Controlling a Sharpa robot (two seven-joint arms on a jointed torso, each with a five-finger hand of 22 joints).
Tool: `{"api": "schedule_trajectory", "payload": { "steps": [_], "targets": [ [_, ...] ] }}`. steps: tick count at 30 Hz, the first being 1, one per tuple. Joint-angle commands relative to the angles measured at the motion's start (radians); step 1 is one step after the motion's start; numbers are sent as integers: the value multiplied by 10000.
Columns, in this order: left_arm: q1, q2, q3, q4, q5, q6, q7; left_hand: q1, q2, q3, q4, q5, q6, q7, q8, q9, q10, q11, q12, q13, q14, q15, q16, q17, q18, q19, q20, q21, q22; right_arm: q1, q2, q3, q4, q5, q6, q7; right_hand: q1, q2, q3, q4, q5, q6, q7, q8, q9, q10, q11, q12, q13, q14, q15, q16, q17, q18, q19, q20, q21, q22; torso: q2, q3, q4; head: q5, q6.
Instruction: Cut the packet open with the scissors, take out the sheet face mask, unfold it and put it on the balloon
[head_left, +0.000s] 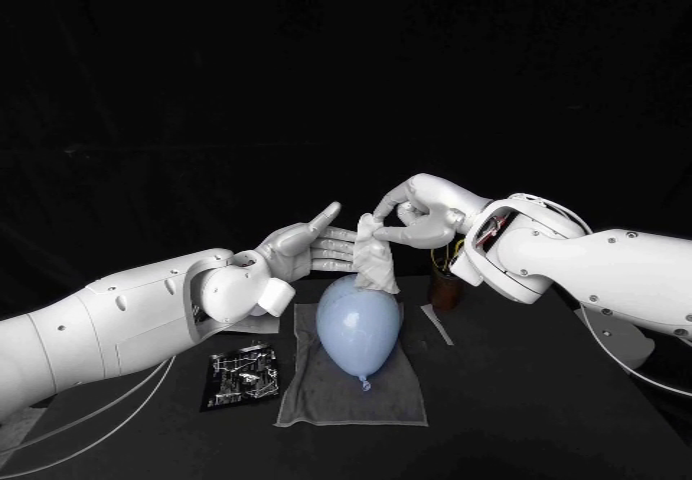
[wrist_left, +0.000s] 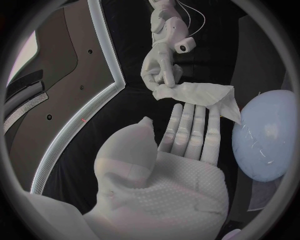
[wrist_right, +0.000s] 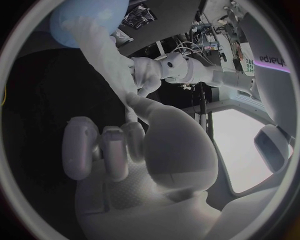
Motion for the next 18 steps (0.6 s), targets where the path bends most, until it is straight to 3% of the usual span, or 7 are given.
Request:
{"api": "schedule_trajectory", "payload": {
  "steps": [1, 8, 12, 14, 18],
  "targets": [
    [12, 88, 12, 13, 328, 235, -121, -14, 129, -89, -7, -31, -66, 50, -36, -14, -6, -8, -39, -2, -94, 45, -40, -7, -99, -111, 7, -55, -4, 24, 48, 12, -17, -1895, -257, 37, -79, 4, 23, -20, 69, 80, 21, 73, 570, 393, -54, 34, 1496, 1082, -40, 35, 2634, -123, 326, -41, 28, 1927, 1, 0, -10, 9, 3],
    [12, 187, 12, 101, 295, 725, -394, -149, 319, -466, -7, -207, 100, 23, -38, 9, 534, -89, -49, 137, 128, -48, 241, 94, -96, -70, -3, -33, 20, 45, 226, 14, -273, -2394, -332, -64, -90, -4, 27, -23, 70, 85, 17, 80, 575, 400, -56, 48, 1507, 1082, -40, 35, 2634, -128, 334, -41, 49, 1934, 7, 10, -2, 15, 9],
    [11, 199, 13, 140, 299, 940, -334, 104, 445, -617, -29, -209, 146, -130, -65, 18, 871, -224, 104, 309, 221, -152, 488, 200, -22, 61, -3, 32, 31, 48, 278, 14, -383, -2798, -379, -222, -93, -6, 29, -24, 70, 86, 17, 82, 576, 400, -57, 46, 1506, 1082, -40, 35, 2634, -126, 332, -41, 43, 1932, 6, 2, -21, -2, 10],
    [11, 193, 13, 153, 304, 1017, -292, 445, 624, -577, -29, -187, 255, -215, -21, 61, 954, -298, 290, 425, 204, -208, 641, 271, -15, 81, -2, 28, 22, 49, 310, 13, -468, -2961, -412, -304, -98, -8, 30, -24, 69, 88, 15, 85, 578, 402, -58, 48, 1508, 1082, -40, 35, 2634, -126, 331, -41, 42, 1932, 5, -1, -27, -2, 12],
    [11, 150, 13, 202, 311, 1094, -199, 748, 805, -625, -30, -183, 475, -337, 95, 152, 1042, -405, 632, 621, 228, -293, 933, 403, 6, 148, -5, 39, 22, 50, 359, 13, -655, -3346, -497, -475, -104, -11, 32, -24, 69, 91, 14, 88, 580, 406, -59, 55, 1513, 1082, -40, 35, 2634, -128, 335, -41, 52, 1935, 7, 11, 8, -18, -3]
  ]
}}
